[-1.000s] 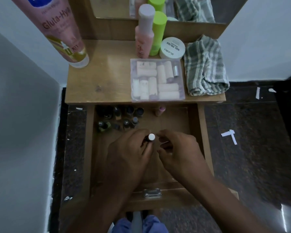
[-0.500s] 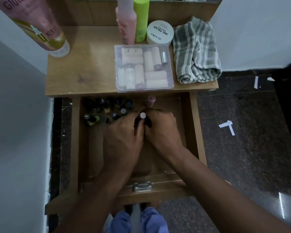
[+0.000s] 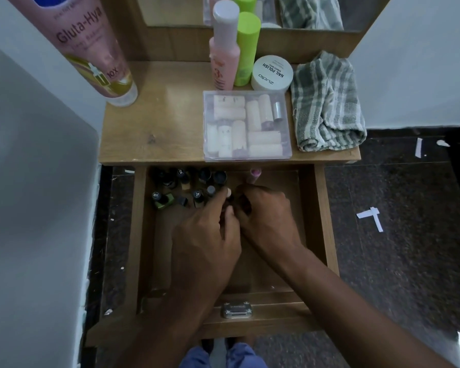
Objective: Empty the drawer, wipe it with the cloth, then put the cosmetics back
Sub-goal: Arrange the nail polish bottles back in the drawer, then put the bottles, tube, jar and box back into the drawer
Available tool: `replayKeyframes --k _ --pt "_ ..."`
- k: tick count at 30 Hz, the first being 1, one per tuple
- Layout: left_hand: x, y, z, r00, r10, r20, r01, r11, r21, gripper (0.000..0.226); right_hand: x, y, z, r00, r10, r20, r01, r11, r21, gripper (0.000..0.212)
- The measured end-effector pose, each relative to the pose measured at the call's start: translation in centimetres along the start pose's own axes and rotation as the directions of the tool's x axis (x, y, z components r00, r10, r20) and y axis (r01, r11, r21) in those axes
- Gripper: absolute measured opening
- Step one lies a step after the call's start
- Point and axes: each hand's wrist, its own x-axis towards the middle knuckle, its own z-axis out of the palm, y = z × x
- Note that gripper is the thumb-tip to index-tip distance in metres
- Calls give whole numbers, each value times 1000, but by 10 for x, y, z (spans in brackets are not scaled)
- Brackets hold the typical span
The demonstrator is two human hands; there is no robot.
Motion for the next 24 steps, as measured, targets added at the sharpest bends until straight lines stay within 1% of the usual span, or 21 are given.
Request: replayKeyframes --k 2,5,7,9,11,13,15,17,20,24 --pt "0 -1 -4 1000 27 -16 -27 999 -32 30 -3 2 -2 1000 -5 -8 4 1000 -31 10" --pt "1 0 -14 994 80 -75 -85 994 -64 29 -12 1 -11 1000 -16 -18 15 999 -50 8" --pt "5 4 -24 987 101 -122 -113 989 -100 25 -19 -3 -24 998 -23 -61 21 999 -44 9" --pt "13 9 -37 981 96 -168 -118 984 -130 21 -25 -13 -43 985 -26 -169 27 1000 4 6" --pt "25 15 -50 974 87 -208 -114 986 -122 21 -27 -25 -63 951 -8 -310 33 997 76 5" --pt "39 19 -58 971 57 -234 -83 991 -101 22 -23 -35 -80 899 46 -436 11 992 127 8" --pt "55 19 -60 972 18 -234 -35 997 -68 25 -15 -38 -88 854 127 -505 -42 984 176 11" --pt "69 15 -58 976 -8 -216 0 999 -36 29 -7 -37 -90 831 198 -519 -109 974 196 13" --pt "86 7 -52 983 -5 -186 3 1000 -14 31 3 -34 -89 829 239 -506 -165 969 186 15" --pt "95 6 -48 989 7 -145 -5 1000 16 21 13 -31 -85 847 249 -470 -181 966 186 20"
